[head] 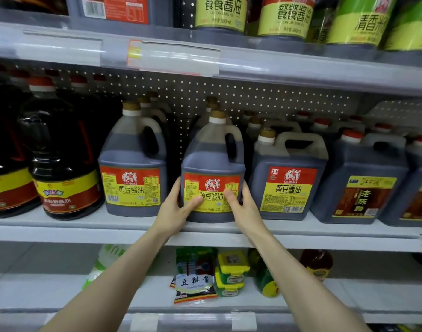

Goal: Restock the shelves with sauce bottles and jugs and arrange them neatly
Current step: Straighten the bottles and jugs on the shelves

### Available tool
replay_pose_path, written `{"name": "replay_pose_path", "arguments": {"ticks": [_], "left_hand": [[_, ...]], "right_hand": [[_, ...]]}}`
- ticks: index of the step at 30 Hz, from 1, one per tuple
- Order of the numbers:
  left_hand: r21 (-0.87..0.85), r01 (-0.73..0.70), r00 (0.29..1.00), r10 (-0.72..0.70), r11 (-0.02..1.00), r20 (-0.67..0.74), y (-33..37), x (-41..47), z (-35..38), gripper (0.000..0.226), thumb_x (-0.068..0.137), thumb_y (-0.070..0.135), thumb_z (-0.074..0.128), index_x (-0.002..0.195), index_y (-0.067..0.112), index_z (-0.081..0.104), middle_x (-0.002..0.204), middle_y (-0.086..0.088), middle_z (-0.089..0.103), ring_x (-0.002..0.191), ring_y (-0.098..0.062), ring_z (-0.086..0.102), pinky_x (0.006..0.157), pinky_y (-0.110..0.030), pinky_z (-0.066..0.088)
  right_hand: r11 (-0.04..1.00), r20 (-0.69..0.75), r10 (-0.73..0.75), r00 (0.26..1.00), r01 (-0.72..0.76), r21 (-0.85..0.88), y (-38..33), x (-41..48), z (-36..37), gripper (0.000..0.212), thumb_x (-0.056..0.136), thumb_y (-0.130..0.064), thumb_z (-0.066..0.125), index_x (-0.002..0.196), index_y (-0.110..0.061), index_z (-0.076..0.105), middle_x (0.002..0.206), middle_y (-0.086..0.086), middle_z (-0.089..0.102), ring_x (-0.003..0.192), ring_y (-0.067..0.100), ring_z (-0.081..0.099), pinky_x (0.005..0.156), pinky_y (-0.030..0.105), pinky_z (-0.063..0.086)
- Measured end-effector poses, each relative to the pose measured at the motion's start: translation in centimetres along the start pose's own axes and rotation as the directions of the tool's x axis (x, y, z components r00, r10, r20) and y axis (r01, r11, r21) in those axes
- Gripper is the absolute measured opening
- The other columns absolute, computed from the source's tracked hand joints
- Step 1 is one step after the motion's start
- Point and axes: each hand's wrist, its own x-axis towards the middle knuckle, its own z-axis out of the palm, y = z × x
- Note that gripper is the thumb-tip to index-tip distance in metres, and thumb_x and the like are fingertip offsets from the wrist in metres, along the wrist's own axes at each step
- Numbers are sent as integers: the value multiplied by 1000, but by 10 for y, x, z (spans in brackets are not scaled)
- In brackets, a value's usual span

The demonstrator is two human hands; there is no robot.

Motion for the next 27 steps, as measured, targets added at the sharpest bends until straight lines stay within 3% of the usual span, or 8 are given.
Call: {"name": "replay_pose_path", "arguments": {"ticks": [6,15,19,27], "left_hand": [[9,-9,1000,9,1000,1,-6,7,-2,79,76,55,67,145,33,35,131,13,59,122,-7,54,107,-41,43],[-4,-9,1000,9,1000,-23,-7,13,2,69,78,48,64,140,29,41,124,14,62,115,-3,57,104,-35,46],[-20,-17,1000,16,1000,-18,-10,13,4,69,79,49,64,140,31,40,123,16,63,114,-2,58,104,-35,46],[-53,8,1000,-8,999,14,-8,12,3,69,77,49,64,138,27,42,121,13,65,112,-2,60,104,-34,46]], "right_hand": [[1000,-16,-11,1000,11,-12,4,7,4,59,96,-46,48,149,-33,27,130,-11,54,115,7,50,95,25,40],[1000,-41,-20,999,20,-14,12,18,9,62,94,-51,48,149,-30,29,135,-8,55,123,12,51,107,34,41],[999,-55,-33,998,32,-17,15,18,11,60,95,-48,46,149,-28,29,128,-12,54,120,10,51,101,27,40],[1000,-42,-17,999,17,-6,16,19,11,62,96,-49,45,150,-27,26,136,-10,49,124,9,46,101,23,34]]}}
